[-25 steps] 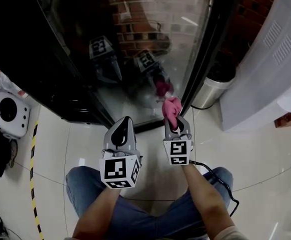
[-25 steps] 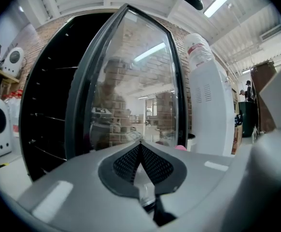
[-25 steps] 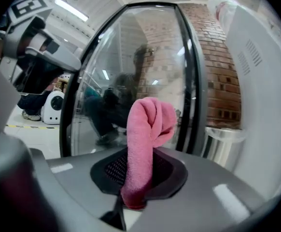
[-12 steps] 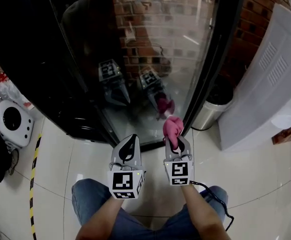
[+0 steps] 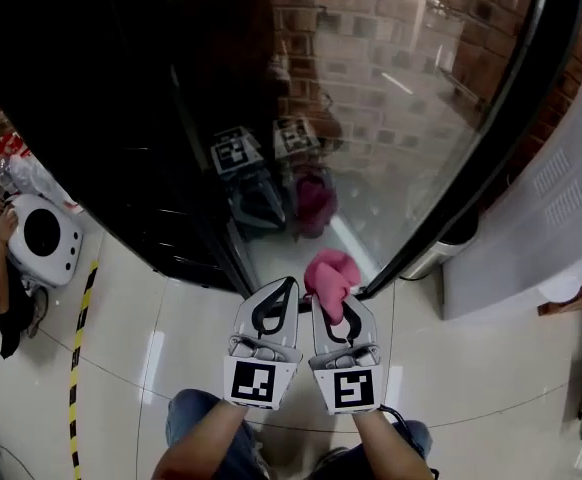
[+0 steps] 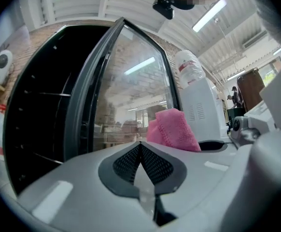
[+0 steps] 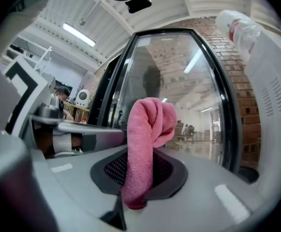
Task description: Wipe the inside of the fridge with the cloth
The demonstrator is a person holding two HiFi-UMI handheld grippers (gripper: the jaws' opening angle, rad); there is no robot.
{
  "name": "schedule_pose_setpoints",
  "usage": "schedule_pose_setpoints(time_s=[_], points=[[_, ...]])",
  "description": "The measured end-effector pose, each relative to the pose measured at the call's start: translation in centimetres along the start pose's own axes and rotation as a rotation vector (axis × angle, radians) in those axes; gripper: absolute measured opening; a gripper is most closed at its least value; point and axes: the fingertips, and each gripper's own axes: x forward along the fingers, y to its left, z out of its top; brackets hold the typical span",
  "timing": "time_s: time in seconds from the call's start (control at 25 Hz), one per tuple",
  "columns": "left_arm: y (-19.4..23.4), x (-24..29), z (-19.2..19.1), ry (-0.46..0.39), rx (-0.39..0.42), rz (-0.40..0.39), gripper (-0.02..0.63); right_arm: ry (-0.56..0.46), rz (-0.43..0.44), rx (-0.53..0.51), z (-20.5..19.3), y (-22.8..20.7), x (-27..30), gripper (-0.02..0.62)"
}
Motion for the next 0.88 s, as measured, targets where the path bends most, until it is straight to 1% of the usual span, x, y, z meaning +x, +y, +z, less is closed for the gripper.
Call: schedule_pose_setpoints(time_s=[0.04,0.12,0.2,0.28,0.44,0.52,0.6,0.76,0.88], points=[[0.2,-0.2,1.4,0.007,0.007,-0.002,0.015,0.009,-0.002,0.037,1.6,0.2,0.0,0.061],[0.9,-0.8,4.3,0.019,-0.023,0.005,0.015,0.024,0.006,0.081,5.1,0.6,0.0,0.061],[1.8,-1.7,7.0,0.025,-0.068,0.014,0.012,0.026,0.02,0.089,9.0,1.1,0.3,0.061],[2.5,-3.0,9.2,0.034,-0.091,0.031,0.008,0.029,0.039,0.091,12.5,1.8,0.8,0.061],[2.4,-6.4,13.8,0.048,-0.135,0.088,0.002,0.056,0.078,0.091,17.9,3.6,0.5,0.061],[1.6,-7.8,16.8,0.068,-0.104,0.109,0.003,0.081,0.097,0.096,20.0,4.6,-0.5,0.061],[1.2,-8.3,20.1,0.089,-0.07,0.112,0.003,0.093,0.109,0.104,22.5,5.3,-1.4,0.061],[0.7,-9.5,26.8,0.112,-0.071,0.123,0.003,0.083,0.126,0.131,29.5,5.8,-2.5,0.061],[-0.6,-10.7,33.1,0.099,-0.087,0.123,0.005,0.064,0.136,0.132,35.7,5.3,-3.9,0.061]])
